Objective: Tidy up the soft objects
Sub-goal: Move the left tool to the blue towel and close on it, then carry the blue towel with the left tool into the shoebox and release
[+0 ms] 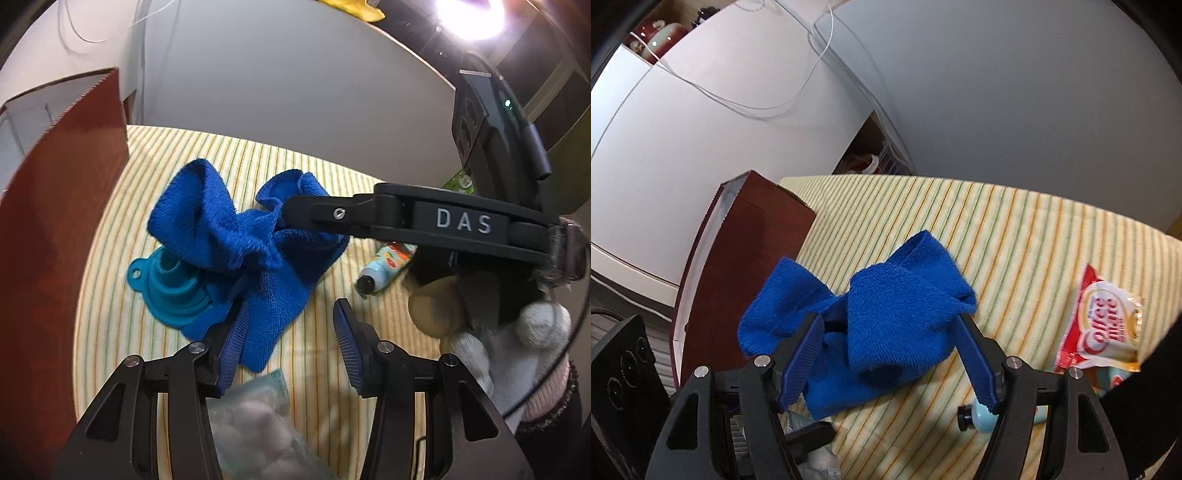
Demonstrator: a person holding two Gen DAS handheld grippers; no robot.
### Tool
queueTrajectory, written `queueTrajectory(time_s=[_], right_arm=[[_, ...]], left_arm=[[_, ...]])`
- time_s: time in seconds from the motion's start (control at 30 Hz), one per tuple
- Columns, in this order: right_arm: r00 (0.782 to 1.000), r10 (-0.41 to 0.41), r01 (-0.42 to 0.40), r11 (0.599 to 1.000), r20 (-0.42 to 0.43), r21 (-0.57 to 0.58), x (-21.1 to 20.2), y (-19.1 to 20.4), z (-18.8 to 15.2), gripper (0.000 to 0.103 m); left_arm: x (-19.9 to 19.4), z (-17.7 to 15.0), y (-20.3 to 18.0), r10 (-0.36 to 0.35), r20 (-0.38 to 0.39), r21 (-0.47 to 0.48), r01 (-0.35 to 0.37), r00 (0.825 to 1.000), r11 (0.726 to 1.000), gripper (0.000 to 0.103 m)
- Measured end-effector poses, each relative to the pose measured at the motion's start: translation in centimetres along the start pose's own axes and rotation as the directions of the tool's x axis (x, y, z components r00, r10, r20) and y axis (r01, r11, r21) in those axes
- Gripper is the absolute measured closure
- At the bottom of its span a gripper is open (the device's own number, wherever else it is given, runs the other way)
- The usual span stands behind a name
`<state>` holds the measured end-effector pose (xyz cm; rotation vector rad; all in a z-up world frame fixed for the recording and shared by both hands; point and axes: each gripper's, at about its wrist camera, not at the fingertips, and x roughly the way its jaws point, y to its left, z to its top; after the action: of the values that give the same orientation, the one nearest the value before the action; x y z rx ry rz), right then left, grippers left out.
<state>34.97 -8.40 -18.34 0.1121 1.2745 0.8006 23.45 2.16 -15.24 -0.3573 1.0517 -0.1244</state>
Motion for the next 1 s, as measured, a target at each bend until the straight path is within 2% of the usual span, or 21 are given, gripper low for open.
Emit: queueTrajectory(time_s=[0.27, 0.3, 0.33, 0.37, 0.4, 0.43, 0.53, 0.63, 0.83, 1.0], right_arm=[[0.998, 0.024, -0.024, 1.0, -0.052, 0.001, 1.7, 0.1, -0.3, 0.035], [0.998, 0.027, -0.027, 1.0, -0.056, 0.006, 1.8, 0.1, -0.5, 0.04], [0.998, 0.025, -0.025, 1.0, -0.063, 0.007, 2.1, 0.1, -0.4, 0.052], [0.997, 0.026, -0.025, 1.0, -0.072, 0.007, 2.3, 0.1, -0.5, 0.057], [0.997, 0.028, -0.028, 1.0, -0.078, 0.007, 2.5, 0.2, -0.7, 0.065], [0.996, 0.03, -0.03, 1.0, -0.08, 0.007, 2.6, 0.2, -0.8, 0.068], [0.996, 0.047, -0.046, 0.999, -0.08, 0.014, 3.2, 0.6, -1.2, 0.082], [0.995, 0.07, -0.068, 0.997, -0.069, 0.031, 2.9, 0.8, -1.5, 0.086], [0.994, 0.093, -0.092, 0.995, -0.05, 0.028, 0.9, 1.5, -2.8, 0.09], [0.994, 0.107, -0.106, 0.994, -0.011, 0.019, -2.1, 2.5, -3.6, 0.091]], left_arm=[[2.1, 0.8, 0.4, -0.005, -0.017, -0.036, 0.004, 1.0, 0.999, 0.057], [2.2, 0.9, 0.4, -0.004, -0.014, -0.037, 0.004, 1.0, 0.999, 0.058], [2.1, 0.9, 0.4, -0.007, -0.012, -0.039, 0.007, 1.0, 0.999, 0.059], [2.2, 1.0, 0.4, -0.007, -0.01, -0.039, 0.006, 1.0, 0.999, 0.06], [2.0, 0.9, 0.5, -0.001, -0.003, -0.038, 0.001, 1.0, 0.999, 0.065], [2.0, 0.9, 0.5, 0.012, 0.006, -0.037, -0.012, 1.0, 0.999, 0.076], [2.0, 1.0, 0.9, 0.008, 0.013, -0.046, -0.007, 1.0, 0.999, 0.084], [1.4, 0.9, 0.8, 0.006, 0.03, -0.032, -0.005, 1.0, 0.999, 0.09], [0.3, 0.3, 0.2, -0.014, 0.062, -0.011, 0.015, 0.998, 1.0, 0.094], [-1.9, 0.3, -1.0, -0.034, 0.118, 0.031, 0.031, 0.992, 0.999, 0.094]])
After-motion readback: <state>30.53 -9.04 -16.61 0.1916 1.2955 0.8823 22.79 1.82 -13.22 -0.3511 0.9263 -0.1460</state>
